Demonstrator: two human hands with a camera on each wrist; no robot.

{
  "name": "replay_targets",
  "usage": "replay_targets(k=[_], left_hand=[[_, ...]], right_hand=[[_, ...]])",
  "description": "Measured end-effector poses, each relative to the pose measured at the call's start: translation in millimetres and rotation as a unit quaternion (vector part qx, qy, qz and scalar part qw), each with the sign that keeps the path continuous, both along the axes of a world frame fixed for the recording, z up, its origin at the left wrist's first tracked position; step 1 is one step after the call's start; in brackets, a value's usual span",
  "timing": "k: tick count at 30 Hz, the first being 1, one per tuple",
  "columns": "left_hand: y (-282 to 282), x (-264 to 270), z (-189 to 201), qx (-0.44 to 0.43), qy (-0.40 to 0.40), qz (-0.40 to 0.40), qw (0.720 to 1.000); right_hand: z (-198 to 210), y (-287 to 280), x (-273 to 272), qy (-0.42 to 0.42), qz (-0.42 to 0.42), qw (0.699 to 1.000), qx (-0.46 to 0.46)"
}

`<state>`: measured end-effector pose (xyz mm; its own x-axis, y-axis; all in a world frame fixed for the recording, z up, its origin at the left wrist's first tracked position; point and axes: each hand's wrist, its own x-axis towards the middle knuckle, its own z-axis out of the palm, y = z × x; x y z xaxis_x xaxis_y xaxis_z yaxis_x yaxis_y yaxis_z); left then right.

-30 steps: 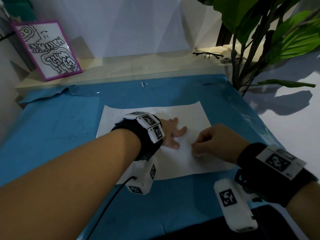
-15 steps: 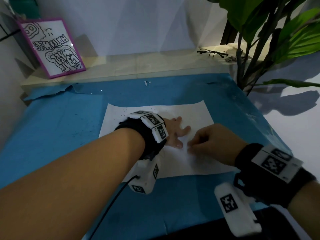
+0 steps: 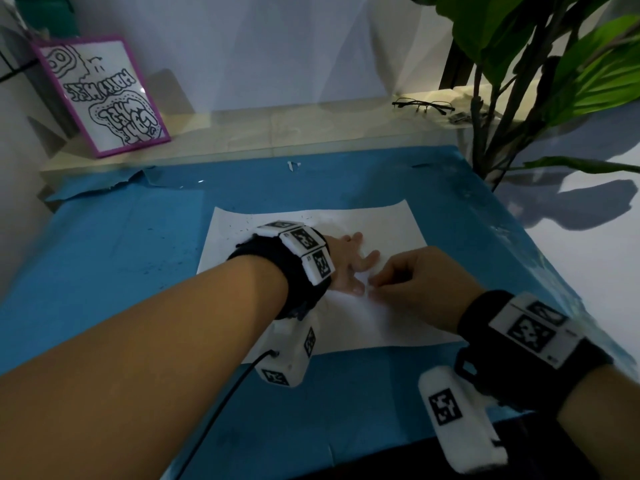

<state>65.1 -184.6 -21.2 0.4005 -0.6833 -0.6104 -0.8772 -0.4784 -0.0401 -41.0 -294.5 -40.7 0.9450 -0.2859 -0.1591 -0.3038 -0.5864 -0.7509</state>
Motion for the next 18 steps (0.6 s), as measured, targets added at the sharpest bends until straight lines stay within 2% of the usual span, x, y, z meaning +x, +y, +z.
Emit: replay_targets(k=[2,3,4,6,8,10,12,13,14,15,17,18], left_hand=[[0.2,-0.5,0.6,0.001,-0.001,-0.001,1.0],[0.0,0.3,-0.1,0.001,-0.001,-0.003,1.0],[0.1,1.0,-0.4,-0.002,-0.003,-0.004,1.0],[3.7,-0.5,1.9,-0.013,-0.003,0.007,1.0],[9.6,-12.3,6.0,-0.039,-0.003,0.02,0.999],[14.8,-38.8,10.0,-0.058,0.002,-0.024,0.998],[23.8,-65.2,9.7,-0.053,0.052,-0.095,0.993],[31.1,-69.0,7.3,-0.041,0.071,-0.103,0.991],[37.5,-62.9,5.8,-0.036,0.075,-0.074,0.994],[42.1,-47.3,3.7,-0.042,0.052,-0.01,0.998],[50.4,-15.1,3.9,-0.036,-0.065,0.146,0.986],[51.6,-7.2,3.5,-0.028,-0.108,0.186,0.976]], right_hand=[[-1.7,2.5,-5.4,0.026,0.035,0.999,0.02],[-3.7,0.6,-7.1,0.012,0.019,0.999,0.043],[-7.0,-3.6,-7.7,-0.02,-0.025,0.997,0.074],[-15.7,-14.5,-6.1,-0.081,-0.15,0.973,0.156],[-22.4,-21.8,-5.7,-0.097,-0.22,0.947,0.211],[-27.9,-24.8,-7.0,-0.112,-0.233,0.936,0.239],[-30.4,-25.8,-7.7,-0.124,-0.228,0.934,0.246],[-31.2,-26.1,-7.3,-0.126,-0.223,0.935,0.245],[-31.2,-25.9,-7.1,-0.124,-0.217,0.937,0.245],[-31.8,-25.7,-6.3,-0.121,-0.214,0.937,0.247],[-33.2,-25.5,-5.4,-0.117,-0.215,0.935,0.256],[-33.8,-25.1,-4.9,-0.116,-0.218,0.933,0.263]])
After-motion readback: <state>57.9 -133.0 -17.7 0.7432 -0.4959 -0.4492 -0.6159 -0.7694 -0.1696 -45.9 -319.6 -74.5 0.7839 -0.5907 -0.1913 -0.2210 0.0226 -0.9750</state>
